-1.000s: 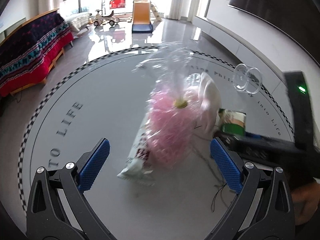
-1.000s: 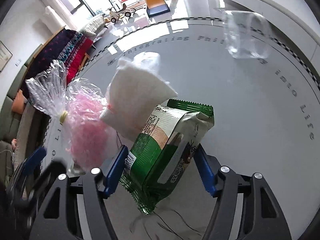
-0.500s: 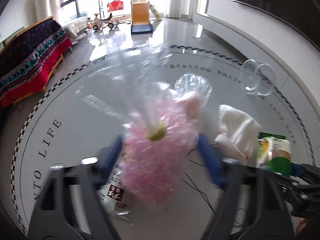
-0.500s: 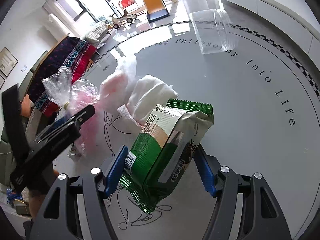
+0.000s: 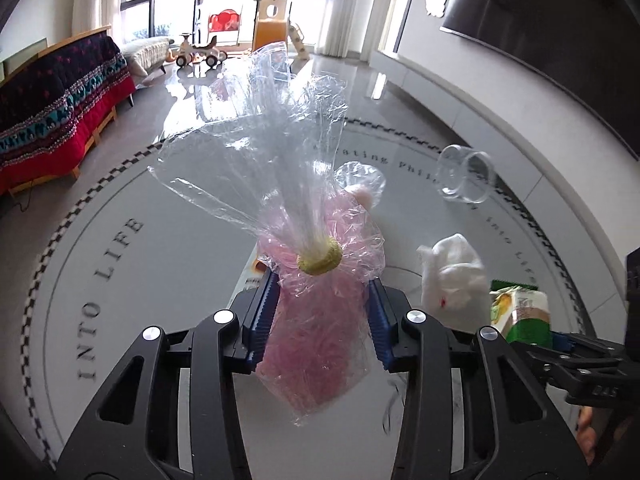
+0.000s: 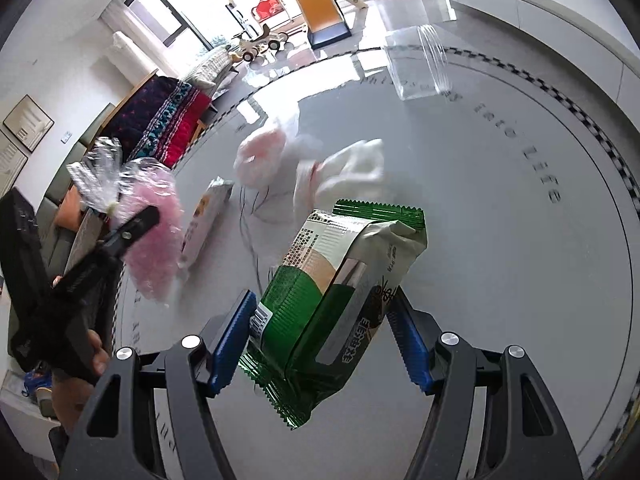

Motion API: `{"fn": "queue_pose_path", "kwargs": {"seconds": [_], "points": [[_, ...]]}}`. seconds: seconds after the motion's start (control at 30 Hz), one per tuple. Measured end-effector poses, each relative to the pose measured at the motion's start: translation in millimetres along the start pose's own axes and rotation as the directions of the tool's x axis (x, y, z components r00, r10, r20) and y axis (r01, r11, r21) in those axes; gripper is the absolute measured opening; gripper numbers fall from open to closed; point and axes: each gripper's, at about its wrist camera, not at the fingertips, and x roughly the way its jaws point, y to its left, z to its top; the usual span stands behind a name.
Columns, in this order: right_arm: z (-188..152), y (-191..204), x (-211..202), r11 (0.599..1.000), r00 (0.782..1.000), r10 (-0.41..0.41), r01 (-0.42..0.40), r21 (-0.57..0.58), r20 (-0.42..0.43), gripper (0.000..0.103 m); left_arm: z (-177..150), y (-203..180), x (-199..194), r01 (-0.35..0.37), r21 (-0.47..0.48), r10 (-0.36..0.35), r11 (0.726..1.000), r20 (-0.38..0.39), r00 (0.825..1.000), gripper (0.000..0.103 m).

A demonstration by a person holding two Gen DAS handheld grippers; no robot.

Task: Collect trash
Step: 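Grasp the pink-filled plastic bag with the left tool while the right tool grasps the green snack bag, then carry both bags over the black bin and open both tools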

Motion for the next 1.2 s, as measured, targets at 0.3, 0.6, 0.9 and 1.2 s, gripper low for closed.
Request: {"fn": "queue_pose_path", "kwargs": {"seconds": [0.3,0.6,0.9,1.2], "points": [[-35,29,-24,0.999,1.000,0.001,-0.001,-0.054,0.006,0.068,-30,19,-71,0.002,-0.033,0.000,0.999,0.063,0.998,0.041],[-67,109,-34,0.982,0.998,0.057,-0.058,-0.182,-0.007,0.068,-78,64,-141,-0.056,-0.106,0.067,0.993,0.110,0.992,0.041],[-126,214,-12,0.917,0.983,0.140,-0.174,-0.358,-0.121,0.068,-151,123,-202,-0.172,-0.218,0.197,0.961,0.096,0.976,0.041],[-204,314,16,0.789,0.936,0.195,-0.328,-0.520,-0.294,0.068,-229,190,-248,-0.292,-0.397,0.330,0.870,0.030,0.944,0.041]]}}
